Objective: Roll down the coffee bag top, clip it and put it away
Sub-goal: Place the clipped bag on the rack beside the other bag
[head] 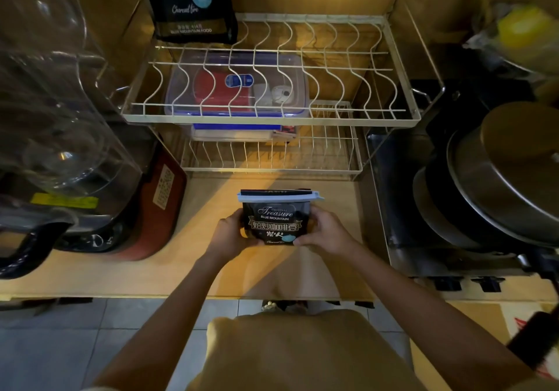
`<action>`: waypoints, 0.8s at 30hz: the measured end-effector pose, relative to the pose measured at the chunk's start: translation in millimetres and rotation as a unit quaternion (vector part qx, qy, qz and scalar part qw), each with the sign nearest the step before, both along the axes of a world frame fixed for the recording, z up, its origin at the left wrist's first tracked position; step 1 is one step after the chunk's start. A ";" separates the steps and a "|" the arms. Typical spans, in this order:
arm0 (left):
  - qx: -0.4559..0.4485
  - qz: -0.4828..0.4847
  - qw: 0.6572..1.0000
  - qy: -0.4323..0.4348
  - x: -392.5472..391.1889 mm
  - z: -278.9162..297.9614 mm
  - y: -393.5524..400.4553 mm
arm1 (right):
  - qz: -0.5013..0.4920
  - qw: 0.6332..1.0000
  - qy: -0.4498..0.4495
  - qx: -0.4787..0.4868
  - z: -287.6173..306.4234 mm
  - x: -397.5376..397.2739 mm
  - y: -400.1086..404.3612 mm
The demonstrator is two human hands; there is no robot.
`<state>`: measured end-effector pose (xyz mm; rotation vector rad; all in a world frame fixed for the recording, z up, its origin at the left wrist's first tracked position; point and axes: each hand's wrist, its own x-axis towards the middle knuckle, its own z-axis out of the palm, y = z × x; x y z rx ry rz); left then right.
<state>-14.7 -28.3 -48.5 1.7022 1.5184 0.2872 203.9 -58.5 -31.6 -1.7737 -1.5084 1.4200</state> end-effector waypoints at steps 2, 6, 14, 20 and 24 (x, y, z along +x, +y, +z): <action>0.006 -0.010 1.000 0.002 -3.3 9.4 -0.1 | 0.015 1.000 -0.003 0.004 8.1 1.0 1.2; 0.039 -0.058 0.998 0.008 -9.1 44.3 4.8 | 0.041 0.999 -0.014 0.031 41.3 5.4 7.0; 0.091 -0.100 0.990 -0.046 -20.6 164.5 28.9 | 0.100 0.987 -0.027 0.127 151.7 13.5 26.2; 0.179 -0.095 0.977 -0.064 -24.7 244.3 57.9 | 0.093 0.971 0.009 0.218 223.3 15.9 51.6; 0.219 -0.084 0.968 -0.092 -18.1 278.0 81.2 | 0.069 0.960 0.034 0.270 253.3 18.5 78.3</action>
